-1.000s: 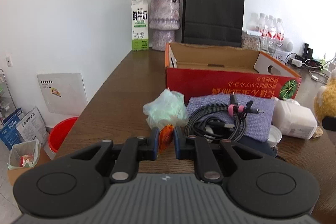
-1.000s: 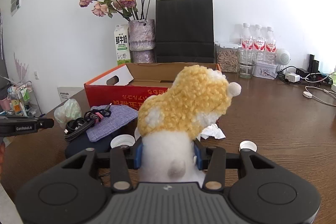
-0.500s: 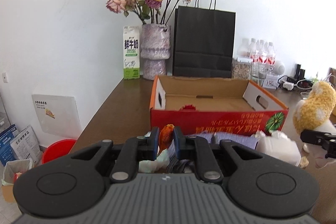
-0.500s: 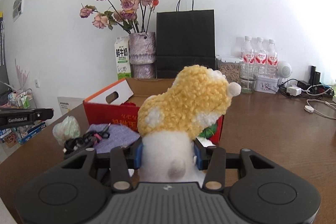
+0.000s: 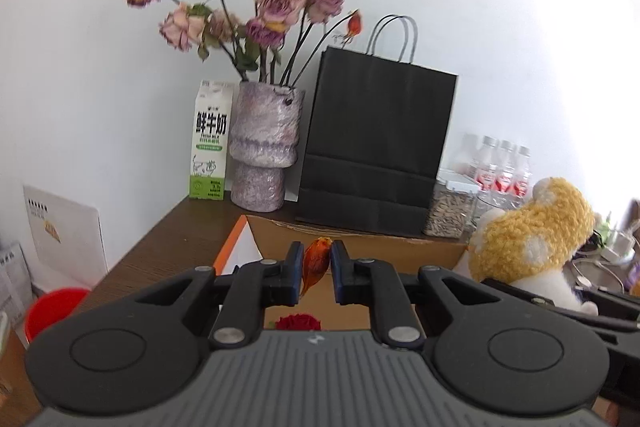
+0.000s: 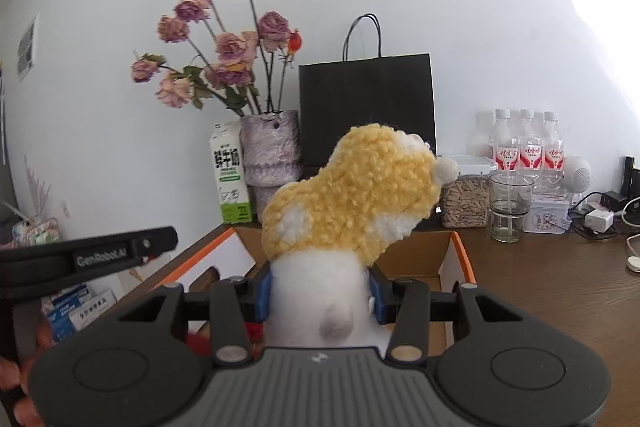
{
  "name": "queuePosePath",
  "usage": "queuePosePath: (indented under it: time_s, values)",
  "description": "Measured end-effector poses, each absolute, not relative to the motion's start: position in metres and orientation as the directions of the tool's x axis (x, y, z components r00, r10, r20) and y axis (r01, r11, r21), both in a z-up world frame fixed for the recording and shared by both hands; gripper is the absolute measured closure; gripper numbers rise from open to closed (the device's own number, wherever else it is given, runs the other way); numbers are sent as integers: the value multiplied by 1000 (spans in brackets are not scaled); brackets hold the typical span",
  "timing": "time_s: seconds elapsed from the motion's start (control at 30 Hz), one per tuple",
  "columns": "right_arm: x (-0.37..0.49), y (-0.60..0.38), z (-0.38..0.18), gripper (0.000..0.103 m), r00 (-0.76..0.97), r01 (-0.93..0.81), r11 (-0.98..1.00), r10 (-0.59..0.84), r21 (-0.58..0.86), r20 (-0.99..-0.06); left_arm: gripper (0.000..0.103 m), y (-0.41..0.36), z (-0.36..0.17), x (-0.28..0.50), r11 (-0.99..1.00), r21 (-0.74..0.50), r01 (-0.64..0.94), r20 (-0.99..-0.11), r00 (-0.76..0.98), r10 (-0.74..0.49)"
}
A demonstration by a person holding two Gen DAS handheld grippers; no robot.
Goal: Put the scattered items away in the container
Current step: 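Carry both items over the box and release them inside, then withdraw both grippers from the box toward the remaining items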
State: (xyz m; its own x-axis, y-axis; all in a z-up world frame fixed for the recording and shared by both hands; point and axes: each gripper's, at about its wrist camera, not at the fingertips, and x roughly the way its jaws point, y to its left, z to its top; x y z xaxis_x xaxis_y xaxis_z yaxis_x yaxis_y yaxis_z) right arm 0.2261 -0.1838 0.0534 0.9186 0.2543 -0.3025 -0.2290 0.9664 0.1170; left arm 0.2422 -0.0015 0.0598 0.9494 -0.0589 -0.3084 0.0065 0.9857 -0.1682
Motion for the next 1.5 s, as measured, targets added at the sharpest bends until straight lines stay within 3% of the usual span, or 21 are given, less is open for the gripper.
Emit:
queuePosePath:
  time_s: [0.23, 0.47, 0.5, 0.53, 0.57, 0.6, 0.63, 0.7, 1.5]
  values:
    - [264, -184, 19, 60, 895, -188, 973, 225, 133, -384, 88, -3, 20, 284, 988, -148, -37, -412, 911, -28]
    - [262, -181, 10, 59, 893, -193, 973, 226, 122, -388, 86, -9, 16, 279, 994, -107, -29, -412, 911, -17]
    - [261, -181, 10, 57, 893, -196, 973, 228, 120, -389, 77, -10, 17, 277, 995, -94, -40, -406, 914, -1]
    - [260, -181, 10, 54, 893, -197, 973, 227, 118, -388, 49, -11, 18, 274, 995, -84, -50, -399, 917, 12]
    - [259, -180, 10, 50, 896, -192, 975, 221, 112, -386, 31, -11, 20, 271, 995, -78, -67, -390, 920, 31]
    - [257, -180, 11, 32, 899, -188, 976, 215, 107, -382, 0, -10, 22, 268, 994, -73, -86, -372, 927, 53]
    - [255, -180, 13, 9, 906, -183, 978, 208, 102, -368, 0, -9, 24, 264, 990, -66, -121, -344, 934, 91]
    - [248, -181, 17, 0, 926, -168, 981, 190, 96, -327, 0, -6, 28, 257, 987, -64, -145, -316, 941, 117]
    - [232, -185, 22, 0, 938, -156, 982, 181, 106, -297, 0, -7, 27, 245, 988, -66, -142, -310, 944, 115]
